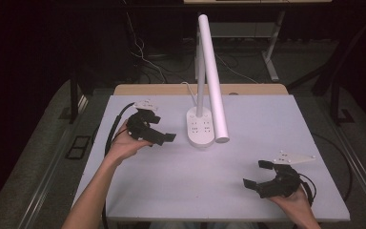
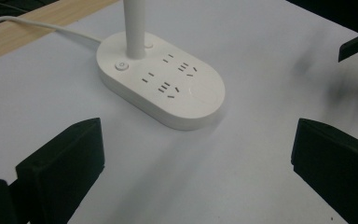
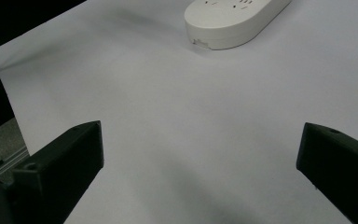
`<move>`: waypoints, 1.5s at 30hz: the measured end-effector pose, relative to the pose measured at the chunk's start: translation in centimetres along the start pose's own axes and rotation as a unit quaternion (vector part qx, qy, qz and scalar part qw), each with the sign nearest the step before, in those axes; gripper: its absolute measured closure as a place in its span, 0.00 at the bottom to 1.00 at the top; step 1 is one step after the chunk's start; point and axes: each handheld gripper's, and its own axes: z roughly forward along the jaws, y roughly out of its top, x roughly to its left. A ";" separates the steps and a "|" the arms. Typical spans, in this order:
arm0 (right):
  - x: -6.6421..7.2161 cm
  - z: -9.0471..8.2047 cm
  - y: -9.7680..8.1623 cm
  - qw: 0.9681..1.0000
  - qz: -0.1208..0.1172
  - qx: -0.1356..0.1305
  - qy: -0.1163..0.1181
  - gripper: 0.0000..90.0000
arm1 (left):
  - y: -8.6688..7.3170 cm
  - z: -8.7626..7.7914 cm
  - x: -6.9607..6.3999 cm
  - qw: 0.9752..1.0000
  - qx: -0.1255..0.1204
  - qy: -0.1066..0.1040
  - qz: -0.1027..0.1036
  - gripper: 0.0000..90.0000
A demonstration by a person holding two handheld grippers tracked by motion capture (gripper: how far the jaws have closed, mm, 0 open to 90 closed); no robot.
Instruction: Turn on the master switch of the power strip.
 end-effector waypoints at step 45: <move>-0.3 -0.4 -0.1 1.000 0.009 -0.005 -0.001 0.00 | 5.8 2.7 4.6 0.999 -0.013 0.040 -0.014 0.14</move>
